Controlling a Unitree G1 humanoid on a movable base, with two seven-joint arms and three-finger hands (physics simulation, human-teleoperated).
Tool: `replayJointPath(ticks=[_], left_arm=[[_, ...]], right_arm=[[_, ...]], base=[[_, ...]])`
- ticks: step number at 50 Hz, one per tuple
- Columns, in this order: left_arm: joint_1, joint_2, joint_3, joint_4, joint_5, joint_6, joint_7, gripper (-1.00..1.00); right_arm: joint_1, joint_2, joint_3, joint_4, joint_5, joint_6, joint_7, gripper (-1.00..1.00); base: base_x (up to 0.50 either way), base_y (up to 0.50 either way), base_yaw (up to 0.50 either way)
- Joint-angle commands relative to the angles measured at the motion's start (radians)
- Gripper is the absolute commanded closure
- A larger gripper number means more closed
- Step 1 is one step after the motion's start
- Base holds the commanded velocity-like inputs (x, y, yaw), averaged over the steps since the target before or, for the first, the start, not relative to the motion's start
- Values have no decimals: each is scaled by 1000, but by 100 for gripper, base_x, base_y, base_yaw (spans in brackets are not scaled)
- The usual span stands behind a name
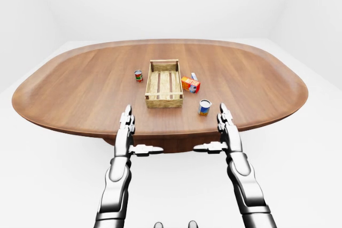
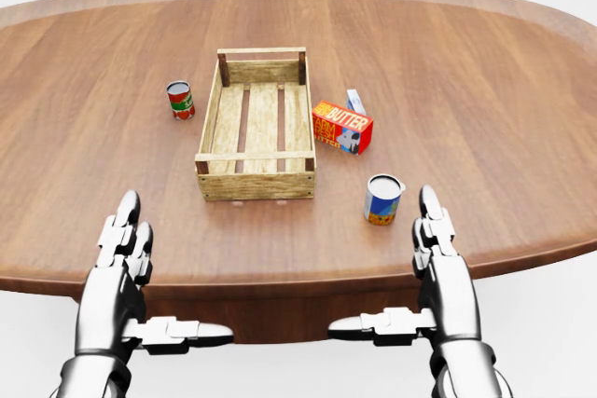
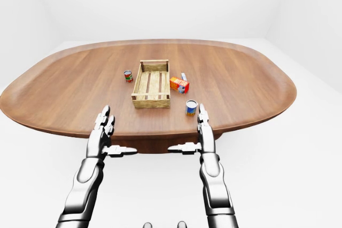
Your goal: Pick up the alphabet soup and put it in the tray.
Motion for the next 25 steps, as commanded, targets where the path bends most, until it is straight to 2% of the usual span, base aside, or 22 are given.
replayJointPath(ticks=[1, 2, 3, 4, 5, 6, 10, 11, 12, 13, 14, 15, 16, 17, 18, 19, 21, 22, 23, 24, 25], left_arm=[[1, -2, -2, -33, -15, 42, 6, -100], [1, -2, -2, -34, -16, 43, 4, -100], [1, -2, -2, -35, -17, 42, 3, -100], [2, -2, -2, -36, -18, 41, 1, -100], [2, -2, -2, -37, -18, 41, 1, -100], [2, -2, -1, -41, -20, 44, 1, -100], [6, -2, -1, -54, -22, 47, 1, -100], [17, -3, -1, -84, -35, 37, -12, -100], [18, -3, -1, -86, -36, 36, -13, -100], [32, -4, -2, -118, -40, 26, -16, -100], [31, -3, -3, -125, -27, 53, -6, -100], [25, -2, -3, -108, -23, 68, -4, -100], [20, -3, 1, -94, -27, 56, -5, -100], [21, -4, 4, -93, -33, 41, -6, -100], [23, -3, 3, -98, -33, 37, -8, -100], [27, -4, 3, -110, -38, 30, -10, -100], [43, -7, 11, -161, -49, 0, -5, -100], [54, -4, 12, -193, -27, -24, 11, -100], [78, -3, 7, -244, -42, -40, -13, -100], [86, -7, 10, -269, -49, -33, -11, -100], [91, -8, 10, -286, -47, -39, -11, -100]], right_arm=[[6, 0, 2, -37, 9, 40, 14, -100], [10, -3, 4, -41, 11, 33, 26, -100], [21, -5, 8, -47, 17, 0, 45, -100], [29, -3, 5, -54, 21, -15, 48, -100], [30, -4, 4, -55, 20, -16, 49, -100], [27, -2, 0, -59, 26, 0, 48, -100], [27, -2, 2, -55, 17, -8, 49, -100], [41, -1, 6, -71, 15, -50, 51, -100], [42, 0, 6, -71, 15, -53, 51, -100], [52, 9, -3, -90, -2, -65, 6, -100], [56, 2, 4, -95, -10, -54, 14, -100], [64, 3, 4, -101, 1, -53, 22, -100], [57, 8, -5, -100, 8, -32, 6, -100], [60, 2, 4, -99, 13, -46, 29, -100], [67, 1, 8, -98, 6, -67, 30, -100], [67, 5, 5, -99, -8, -71, 10, -100], [80, 7, 7, -132, 9, -65, 18, -100], [90, 9, 6, -156, 14, -72, 16, -100], [104, 9, 8, -184, 1, -70, 5, -100], [110, 8, 11, -200, -7, -64, 2, -100], [118, 9, 13, -214, -5, -66, 2, -100]], base=[[0, 0, 0], [0, 0, 0], [0, 0, 0], [31, 0, 0], [50, 0, 0], [50, 0, 0], [50, 0, 0], [50, 0, 0], [50, 0, 0], [9, 0, 0], [0, 0, 0], [0, 0, 0], [0, 0, 0], [0, 0, 0], [0, 0, 0], [0, 0, 0], [0, 0, 0], [0, 0, 0], [0, 0, 0], [0, 0, 0], [0, 0, 0]])
